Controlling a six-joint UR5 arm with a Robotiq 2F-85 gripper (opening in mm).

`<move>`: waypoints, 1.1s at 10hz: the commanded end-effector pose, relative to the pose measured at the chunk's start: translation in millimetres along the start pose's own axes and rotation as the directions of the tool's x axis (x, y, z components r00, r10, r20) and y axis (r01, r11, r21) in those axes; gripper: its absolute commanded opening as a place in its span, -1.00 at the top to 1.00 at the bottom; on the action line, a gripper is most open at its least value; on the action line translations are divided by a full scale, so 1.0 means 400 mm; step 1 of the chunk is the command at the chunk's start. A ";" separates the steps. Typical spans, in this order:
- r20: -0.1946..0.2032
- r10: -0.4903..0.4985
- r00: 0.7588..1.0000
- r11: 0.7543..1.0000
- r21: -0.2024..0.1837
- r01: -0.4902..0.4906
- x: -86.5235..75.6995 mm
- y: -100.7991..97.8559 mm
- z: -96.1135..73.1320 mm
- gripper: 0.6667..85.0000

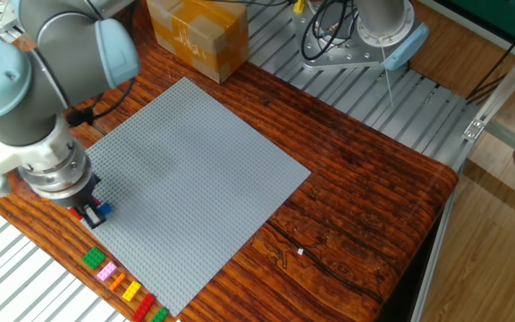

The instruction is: Build with small Lego blocks

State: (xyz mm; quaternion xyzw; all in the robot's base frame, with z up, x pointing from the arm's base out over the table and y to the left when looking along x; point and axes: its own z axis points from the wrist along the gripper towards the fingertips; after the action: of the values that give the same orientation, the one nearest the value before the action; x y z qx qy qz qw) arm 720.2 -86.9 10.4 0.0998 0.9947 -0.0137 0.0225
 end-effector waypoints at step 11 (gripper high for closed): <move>0.059 -0.134 0.989 0.991 0.009 0.134 -0.006 -0.018 0.019 0.99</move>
State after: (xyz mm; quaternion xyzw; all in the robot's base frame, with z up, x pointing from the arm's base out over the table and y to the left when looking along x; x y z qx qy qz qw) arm 715.5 -94.7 4.4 0.0369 0.9981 -0.0304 0.0384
